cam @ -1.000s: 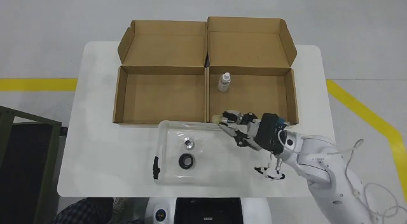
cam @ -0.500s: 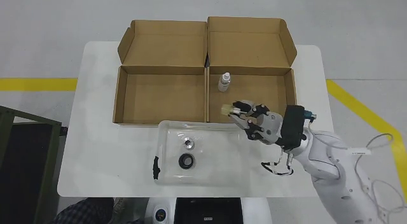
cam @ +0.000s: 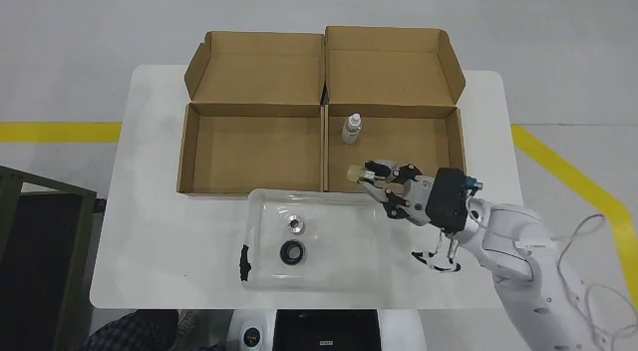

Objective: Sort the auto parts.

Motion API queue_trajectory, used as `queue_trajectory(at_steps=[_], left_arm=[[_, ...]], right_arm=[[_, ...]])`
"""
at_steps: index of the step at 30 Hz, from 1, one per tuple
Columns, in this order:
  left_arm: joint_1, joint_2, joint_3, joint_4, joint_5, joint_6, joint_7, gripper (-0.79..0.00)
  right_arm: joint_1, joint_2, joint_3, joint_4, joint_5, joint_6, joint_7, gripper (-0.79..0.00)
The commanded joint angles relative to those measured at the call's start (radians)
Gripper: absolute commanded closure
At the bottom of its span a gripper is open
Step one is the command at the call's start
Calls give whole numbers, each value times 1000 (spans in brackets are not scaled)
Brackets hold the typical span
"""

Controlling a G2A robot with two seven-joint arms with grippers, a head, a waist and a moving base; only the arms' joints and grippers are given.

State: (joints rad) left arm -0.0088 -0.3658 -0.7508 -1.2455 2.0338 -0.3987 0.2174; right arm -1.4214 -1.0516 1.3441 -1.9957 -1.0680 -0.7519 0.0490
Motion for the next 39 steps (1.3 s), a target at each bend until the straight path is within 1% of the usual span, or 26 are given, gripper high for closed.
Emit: queue_trajectory(at_steps=[1,3,9,16,23,32,39], left_arm=[[0,0,0,0,0,0,0,-785],[0,0,0,0,0,0,0,-785],[0,0,0,0,0,0,0,-785],[0,0,0,0,0,0,0,-785],[0,0,0,0,0,0,0,-785],[0,0,0,0,0,0,0,-785],[0,0,0,0,0,0,0,-785]], right_arm=[[2,0,-4,8,-7,12,18,0],[8,1,-9,7,-29,15,52,0],[41,2,-14,16,-95,66,152,0],[123,0,-43,87,-128,95,274,0],[229,-10,-108,175,-154,114,375,0],[373,-32,-224,316,-203,150,504,0],[442,-51,-296,413,-233,180,547,0]])
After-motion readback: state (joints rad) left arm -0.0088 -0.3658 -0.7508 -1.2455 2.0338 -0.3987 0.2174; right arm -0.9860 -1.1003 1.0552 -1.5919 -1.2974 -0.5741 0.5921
